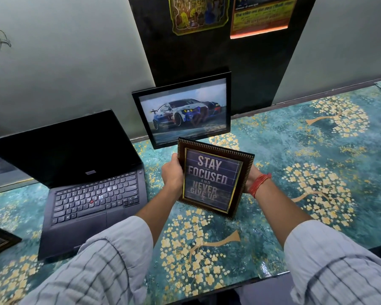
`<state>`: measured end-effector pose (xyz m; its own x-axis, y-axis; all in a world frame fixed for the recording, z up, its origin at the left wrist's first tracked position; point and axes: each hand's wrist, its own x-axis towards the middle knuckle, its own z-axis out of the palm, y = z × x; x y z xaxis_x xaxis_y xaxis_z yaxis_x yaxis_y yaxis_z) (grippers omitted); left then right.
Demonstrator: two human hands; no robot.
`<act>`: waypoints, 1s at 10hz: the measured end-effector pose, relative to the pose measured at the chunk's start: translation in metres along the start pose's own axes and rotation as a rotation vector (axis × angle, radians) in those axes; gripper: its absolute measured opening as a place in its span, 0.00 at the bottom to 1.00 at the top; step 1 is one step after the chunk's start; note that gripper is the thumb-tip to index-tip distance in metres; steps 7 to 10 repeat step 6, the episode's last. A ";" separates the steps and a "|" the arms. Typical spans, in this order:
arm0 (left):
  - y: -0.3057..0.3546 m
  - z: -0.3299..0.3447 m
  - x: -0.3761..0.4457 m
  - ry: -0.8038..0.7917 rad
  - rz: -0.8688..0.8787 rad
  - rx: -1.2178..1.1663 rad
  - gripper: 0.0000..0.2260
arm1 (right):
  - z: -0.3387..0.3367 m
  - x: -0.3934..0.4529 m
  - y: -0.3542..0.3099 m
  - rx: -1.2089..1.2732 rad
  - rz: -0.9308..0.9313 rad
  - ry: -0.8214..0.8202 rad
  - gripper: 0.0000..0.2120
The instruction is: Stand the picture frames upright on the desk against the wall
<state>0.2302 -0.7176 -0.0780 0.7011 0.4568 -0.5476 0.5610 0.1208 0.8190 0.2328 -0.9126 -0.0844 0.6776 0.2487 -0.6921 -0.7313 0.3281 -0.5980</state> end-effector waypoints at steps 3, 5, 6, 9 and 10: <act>0.033 -0.016 -0.023 -0.124 0.177 -0.084 0.10 | 0.011 -0.028 -0.042 -0.175 -0.496 0.401 0.06; 0.065 -0.026 -0.054 -0.149 0.365 -0.143 0.08 | 0.025 -0.067 -0.066 -0.382 -0.774 0.478 0.08; 0.077 -0.033 -0.075 -0.128 0.493 -0.124 0.12 | 0.039 -0.088 -0.069 -0.473 -0.900 0.466 0.13; 0.077 -0.033 -0.075 -0.128 0.493 -0.124 0.12 | 0.039 -0.088 -0.069 -0.473 -0.900 0.466 0.13; 0.077 -0.033 -0.075 -0.128 0.493 -0.124 0.12 | 0.039 -0.088 -0.069 -0.473 -0.900 0.466 0.13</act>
